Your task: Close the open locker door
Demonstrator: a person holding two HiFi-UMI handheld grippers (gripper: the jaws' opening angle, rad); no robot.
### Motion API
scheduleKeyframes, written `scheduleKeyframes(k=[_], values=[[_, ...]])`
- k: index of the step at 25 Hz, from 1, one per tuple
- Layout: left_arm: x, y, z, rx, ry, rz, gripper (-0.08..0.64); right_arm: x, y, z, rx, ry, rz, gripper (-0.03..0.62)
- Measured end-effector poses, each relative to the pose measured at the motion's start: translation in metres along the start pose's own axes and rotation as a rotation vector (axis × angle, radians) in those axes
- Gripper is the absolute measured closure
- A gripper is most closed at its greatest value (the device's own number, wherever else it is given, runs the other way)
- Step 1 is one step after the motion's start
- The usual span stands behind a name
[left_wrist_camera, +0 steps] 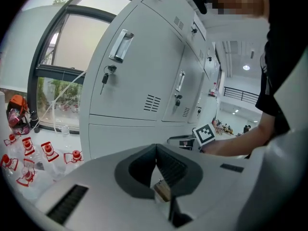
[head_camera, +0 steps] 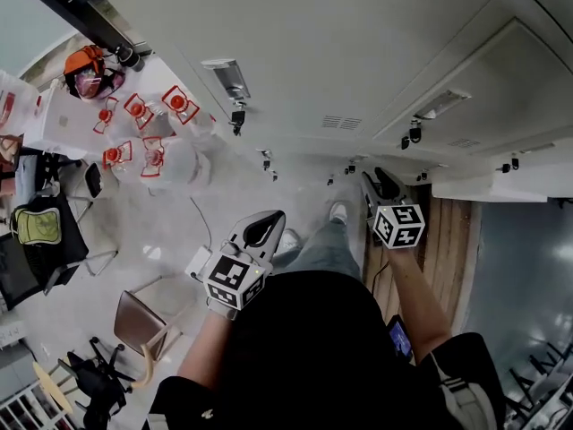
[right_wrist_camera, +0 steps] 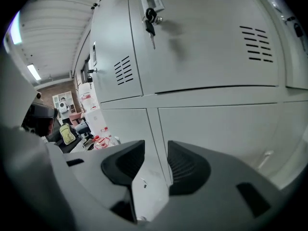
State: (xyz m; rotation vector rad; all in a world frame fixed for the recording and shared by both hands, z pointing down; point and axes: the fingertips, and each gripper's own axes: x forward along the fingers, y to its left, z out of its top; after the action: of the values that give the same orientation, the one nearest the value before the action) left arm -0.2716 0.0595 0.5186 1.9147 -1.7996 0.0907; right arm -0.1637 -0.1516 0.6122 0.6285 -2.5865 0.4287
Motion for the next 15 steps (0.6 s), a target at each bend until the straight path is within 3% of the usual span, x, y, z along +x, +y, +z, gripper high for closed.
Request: scheduleKeyframes(k=[6, 15], values=[[0.016, -0.016, 0.006, 0.016, -0.002, -0.089, 0.537, -0.045, 0.008, 0.001, 0.028, -0.037, -0.019, 0.445], [0.067, -0.082, 0.025, 0.083, 0.013, -0.28, 0.537, -0.129, 0.003, 0.013, 0.094, -0.12, -0.075, 0.48]])
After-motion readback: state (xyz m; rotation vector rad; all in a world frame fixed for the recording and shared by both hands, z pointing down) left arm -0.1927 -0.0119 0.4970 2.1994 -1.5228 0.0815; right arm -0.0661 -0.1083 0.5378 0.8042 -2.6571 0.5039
